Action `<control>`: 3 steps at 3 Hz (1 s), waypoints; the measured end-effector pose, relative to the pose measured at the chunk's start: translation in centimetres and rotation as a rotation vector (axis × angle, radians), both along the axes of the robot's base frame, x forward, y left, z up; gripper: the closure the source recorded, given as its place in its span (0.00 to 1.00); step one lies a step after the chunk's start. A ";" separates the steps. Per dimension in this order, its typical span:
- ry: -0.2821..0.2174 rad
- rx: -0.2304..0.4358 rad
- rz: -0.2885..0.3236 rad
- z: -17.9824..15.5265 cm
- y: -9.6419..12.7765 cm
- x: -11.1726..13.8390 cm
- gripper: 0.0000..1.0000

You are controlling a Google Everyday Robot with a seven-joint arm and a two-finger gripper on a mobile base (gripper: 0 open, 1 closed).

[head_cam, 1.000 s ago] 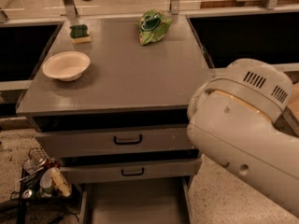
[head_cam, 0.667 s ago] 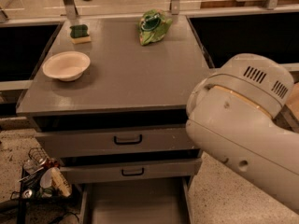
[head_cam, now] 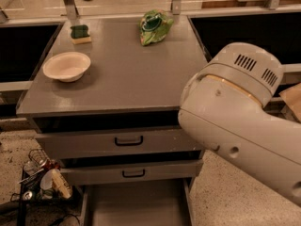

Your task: Pick rxbar blueberry from bottom drawer and place on counter

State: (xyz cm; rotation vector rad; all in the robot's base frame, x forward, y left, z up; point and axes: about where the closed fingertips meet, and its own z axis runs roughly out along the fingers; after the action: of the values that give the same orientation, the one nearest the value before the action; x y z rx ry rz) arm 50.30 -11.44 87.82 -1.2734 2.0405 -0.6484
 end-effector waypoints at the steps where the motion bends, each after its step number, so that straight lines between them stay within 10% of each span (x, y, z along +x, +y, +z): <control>1: 0.004 -0.007 0.019 0.4 0.1 1.2 1.00; 3: 0.002 0.014 0.151 1.1 3.6 4.3 1.00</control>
Offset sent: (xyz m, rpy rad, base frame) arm 0.0503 0.0362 0.0247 0.0190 -0.0151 0.1613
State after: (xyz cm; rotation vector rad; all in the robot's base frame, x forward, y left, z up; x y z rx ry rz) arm 54.64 -7.82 88.88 -1.4046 1.9248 -0.5625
